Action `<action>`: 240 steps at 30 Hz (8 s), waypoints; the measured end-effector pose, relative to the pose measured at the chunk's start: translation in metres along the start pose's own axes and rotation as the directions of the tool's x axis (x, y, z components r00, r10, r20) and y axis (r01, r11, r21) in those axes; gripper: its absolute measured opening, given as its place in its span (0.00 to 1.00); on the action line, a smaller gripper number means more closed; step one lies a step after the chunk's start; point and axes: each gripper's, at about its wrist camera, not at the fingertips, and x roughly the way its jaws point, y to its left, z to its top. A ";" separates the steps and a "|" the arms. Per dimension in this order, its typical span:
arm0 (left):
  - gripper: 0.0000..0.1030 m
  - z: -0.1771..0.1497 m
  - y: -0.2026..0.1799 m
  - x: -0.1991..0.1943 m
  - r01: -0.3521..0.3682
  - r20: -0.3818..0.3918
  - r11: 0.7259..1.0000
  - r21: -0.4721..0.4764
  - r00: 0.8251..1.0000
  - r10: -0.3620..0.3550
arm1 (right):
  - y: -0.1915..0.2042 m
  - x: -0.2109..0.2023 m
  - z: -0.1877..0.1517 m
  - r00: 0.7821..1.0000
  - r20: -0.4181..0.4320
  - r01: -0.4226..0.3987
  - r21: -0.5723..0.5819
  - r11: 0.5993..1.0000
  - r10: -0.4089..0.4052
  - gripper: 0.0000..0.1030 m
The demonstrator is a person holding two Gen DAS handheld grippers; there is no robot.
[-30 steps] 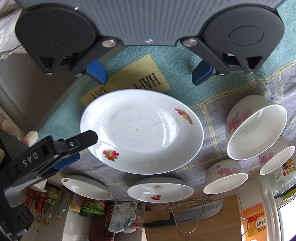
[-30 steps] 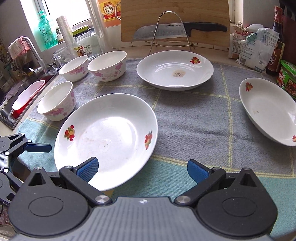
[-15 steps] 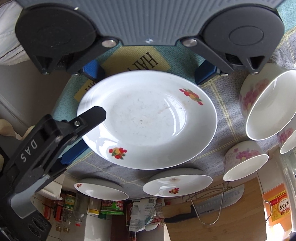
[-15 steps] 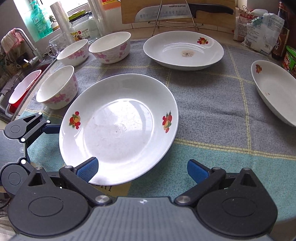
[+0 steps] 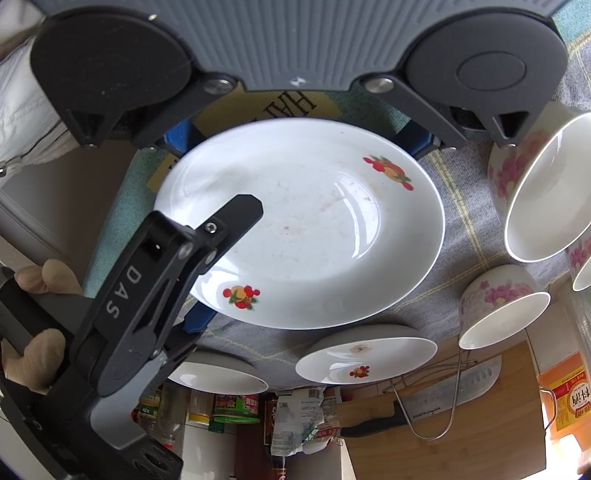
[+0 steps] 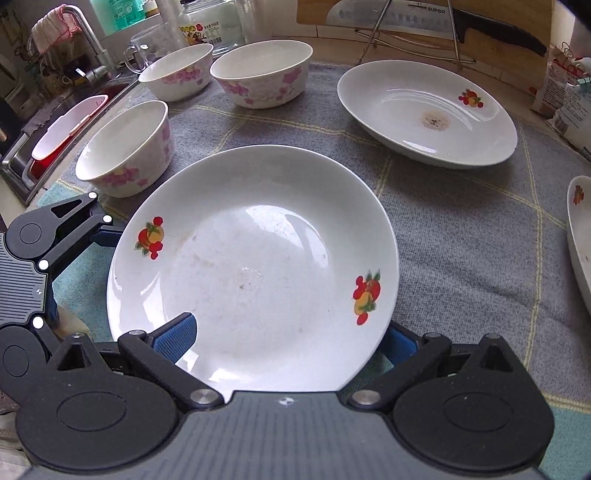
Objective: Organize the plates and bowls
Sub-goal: 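Lift the large plate with the right gripper and carry it toward the other plates, then lower the held plate with the right gripper onto another white plate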
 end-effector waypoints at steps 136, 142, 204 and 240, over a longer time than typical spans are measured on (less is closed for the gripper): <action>0.99 0.088 -0.033 0.035 0.176 0.012 0.970 0.169 0.984 -0.180 | -0.141 -0.044 0.039 0.946 -0.077 -0.298 0.176 0.938 0.315 1.00; 0.99 0.107 -0.041 0.049 0.181 0.010 0.966 0.184 0.983 -0.186 | -0.165 -0.053 0.034 0.949 -0.063 -0.293 0.185 0.938 0.309 1.00; 0.99 0.219 -0.088 0.173 0.227 -0.038 0.932 0.282 0.973 -0.226 | -0.326 -0.063 -0.003 0.987 0.021 -0.154 0.358 0.921 0.157 1.00; 0.99 0.225 -0.083 0.184 0.197 -0.073 0.939 0.282 0.980 -0.184 | -0.332 -0.069 -0.005 0.990 0.007 -0.131 0.424 0.896 0.141 1.00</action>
